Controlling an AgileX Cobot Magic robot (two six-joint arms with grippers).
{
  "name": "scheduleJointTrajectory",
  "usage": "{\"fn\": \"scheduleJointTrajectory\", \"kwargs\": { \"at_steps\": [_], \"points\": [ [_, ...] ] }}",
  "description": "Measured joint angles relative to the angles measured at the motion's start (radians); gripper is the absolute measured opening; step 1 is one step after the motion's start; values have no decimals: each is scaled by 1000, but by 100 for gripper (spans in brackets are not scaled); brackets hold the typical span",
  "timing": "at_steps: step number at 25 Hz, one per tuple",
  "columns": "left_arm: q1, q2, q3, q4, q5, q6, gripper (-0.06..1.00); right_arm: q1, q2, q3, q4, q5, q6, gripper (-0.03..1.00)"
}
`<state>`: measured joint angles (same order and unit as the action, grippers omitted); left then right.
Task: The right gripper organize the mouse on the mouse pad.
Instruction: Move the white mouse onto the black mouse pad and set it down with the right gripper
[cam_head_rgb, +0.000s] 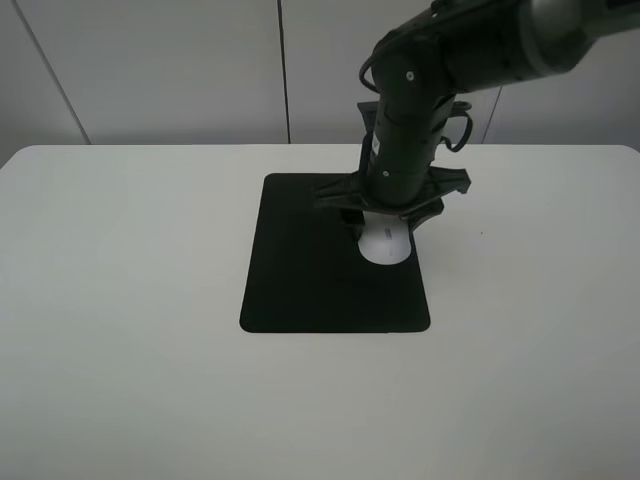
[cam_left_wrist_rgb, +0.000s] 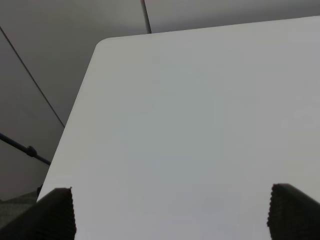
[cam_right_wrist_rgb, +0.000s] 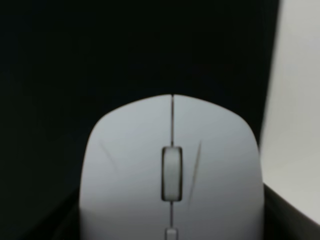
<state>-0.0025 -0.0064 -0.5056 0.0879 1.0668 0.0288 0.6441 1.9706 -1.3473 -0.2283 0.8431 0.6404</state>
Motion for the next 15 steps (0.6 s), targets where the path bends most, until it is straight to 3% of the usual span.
{"fn": "scheduleJointTrajectory", "kwargs": {
  "at_steps": [15],
  "points": [
    [0, 0, 0, 0, 0, 0, 79, 2, 252, -270, -7, 34, -7, 60]
  ]
}}
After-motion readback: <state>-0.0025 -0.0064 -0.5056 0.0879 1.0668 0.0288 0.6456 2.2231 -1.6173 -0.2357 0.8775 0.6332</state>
